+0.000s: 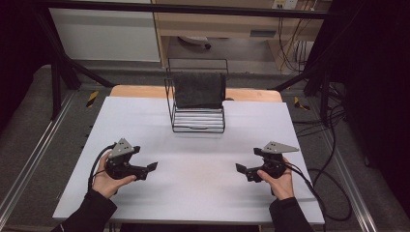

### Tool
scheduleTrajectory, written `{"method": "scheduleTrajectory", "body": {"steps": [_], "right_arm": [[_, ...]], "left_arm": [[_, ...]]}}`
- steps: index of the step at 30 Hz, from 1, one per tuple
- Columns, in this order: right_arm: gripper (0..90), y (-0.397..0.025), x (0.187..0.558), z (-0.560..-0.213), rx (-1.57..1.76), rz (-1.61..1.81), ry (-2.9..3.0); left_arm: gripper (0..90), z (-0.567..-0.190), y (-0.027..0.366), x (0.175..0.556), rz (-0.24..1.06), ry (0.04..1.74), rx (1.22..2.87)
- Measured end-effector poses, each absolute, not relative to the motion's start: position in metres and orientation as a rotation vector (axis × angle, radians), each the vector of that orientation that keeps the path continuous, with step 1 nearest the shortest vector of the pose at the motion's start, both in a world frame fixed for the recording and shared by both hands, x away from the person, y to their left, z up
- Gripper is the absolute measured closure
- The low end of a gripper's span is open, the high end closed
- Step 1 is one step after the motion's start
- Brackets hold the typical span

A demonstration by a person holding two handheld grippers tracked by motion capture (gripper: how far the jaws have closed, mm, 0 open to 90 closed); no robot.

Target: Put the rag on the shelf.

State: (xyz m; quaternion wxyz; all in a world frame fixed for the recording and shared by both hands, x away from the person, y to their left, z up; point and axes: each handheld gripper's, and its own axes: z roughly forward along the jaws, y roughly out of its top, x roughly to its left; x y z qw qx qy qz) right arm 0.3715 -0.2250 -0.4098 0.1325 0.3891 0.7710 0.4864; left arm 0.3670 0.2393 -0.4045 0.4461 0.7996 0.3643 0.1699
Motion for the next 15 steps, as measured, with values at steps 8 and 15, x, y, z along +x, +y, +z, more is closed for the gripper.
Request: {"method": "scheduleTrajectory", "body": {"steps": [8, 15], "right_arm": [[0.6, -0.241, 0.366, -0.423, 1.136, 1.387, 2.247], [0.6, -0.255, 0.362, -0.439, 1.148, 1.361, 2.267]], "left_arm": [[8.8, -0.423, 0.254, 0.363, 0.422, 0.92, 1.997], [8.8, -0.435, 0.264, 0.362, 0.421, 0.937, 2.001]]}}
